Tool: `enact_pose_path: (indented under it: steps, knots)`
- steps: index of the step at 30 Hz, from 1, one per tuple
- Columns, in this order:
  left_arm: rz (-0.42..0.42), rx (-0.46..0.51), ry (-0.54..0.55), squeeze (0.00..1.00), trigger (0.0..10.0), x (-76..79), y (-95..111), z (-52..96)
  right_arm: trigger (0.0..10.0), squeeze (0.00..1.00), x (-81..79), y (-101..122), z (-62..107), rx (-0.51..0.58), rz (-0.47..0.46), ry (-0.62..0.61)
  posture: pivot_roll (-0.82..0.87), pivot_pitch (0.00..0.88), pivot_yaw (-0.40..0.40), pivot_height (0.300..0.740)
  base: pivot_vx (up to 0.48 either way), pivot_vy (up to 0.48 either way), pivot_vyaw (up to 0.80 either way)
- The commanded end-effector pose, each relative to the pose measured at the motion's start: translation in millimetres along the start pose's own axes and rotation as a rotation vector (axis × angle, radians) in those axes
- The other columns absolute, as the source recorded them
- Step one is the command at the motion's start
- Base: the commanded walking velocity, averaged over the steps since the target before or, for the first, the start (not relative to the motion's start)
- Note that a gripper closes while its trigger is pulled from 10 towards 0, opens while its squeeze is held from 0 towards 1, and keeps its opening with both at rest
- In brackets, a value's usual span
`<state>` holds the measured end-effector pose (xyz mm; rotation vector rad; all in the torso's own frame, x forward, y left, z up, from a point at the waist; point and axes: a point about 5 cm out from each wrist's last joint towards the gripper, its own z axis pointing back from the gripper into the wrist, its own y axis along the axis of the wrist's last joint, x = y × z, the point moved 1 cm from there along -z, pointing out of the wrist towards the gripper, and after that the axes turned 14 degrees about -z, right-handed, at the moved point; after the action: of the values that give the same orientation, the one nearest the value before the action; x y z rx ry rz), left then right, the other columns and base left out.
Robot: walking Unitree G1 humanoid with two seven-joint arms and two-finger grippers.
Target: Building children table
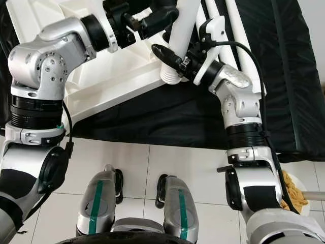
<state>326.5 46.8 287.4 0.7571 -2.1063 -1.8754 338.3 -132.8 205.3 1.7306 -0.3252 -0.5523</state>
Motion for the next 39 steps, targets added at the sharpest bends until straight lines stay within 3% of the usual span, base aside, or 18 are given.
enact_pose_path:
  steps: [1,7,12,18,26,27,39]
  knots:
    - [-0.029,0.078,-0.263,0.0,10.0,20.1,13,-2.3,10.0,0.0,-4.9,-2,-0.8,-0.017,0.0,0.039,0.11,0.008,-0.056,0.74,0.0,0.0,0.0]
    - [-0.072,0.137,-0.392,0.0,10.0,37.1,30,-5.3,10.0,0.0,-5.4,-2,3.2,-0.095,0.039,0.083,0.1,0.016,-0.063,0.74,0.0,0.0,0.0]
    - [-0.084,0.138,-0.411,0.0,10.0,40.0,31,-5.5,10.0,0.0,-5.3,-2,3.6,-0.106,0.046,0.087,0.1,0.017,-0.064,0.74,0.0,0.0,0.0]
    - [-0.071,0.108,-0.436,0.0,10.0,44.4,30,-11.4,10.0,0.0,-6.7,-3,4.5,-0.144,0.065,0.112,0.1,0.024,-0.065,0.74,0.0,0.0,0.0]
    - [0.015,-0.037,-0.38,0.0,10.0,38.4,14,-22.3,10.0,0.0,-6.8,6,8.3,-0.163,0.102,0.116,0.09,0.037,-0.061,0.74,0.0,0.0,0.0]
    - [0.032,-0.06,-0.357,0.0,0.0,34.9,12,-24.1,10.0,0.0,-6.1,7,9.3,-0.162,0.106,0.113,0.09,0.038,-0.059,0.74,0.0,0.0,0.0]
    - [0.054,-0.069,-0.29,0.0,0.0,24.8,15,-28.0,10.0,0.0,-4.0,12,9.6,-0.133,0.104,0.095,0.08,0.037,-0.056,0.74,0.0,0.0,0.0]
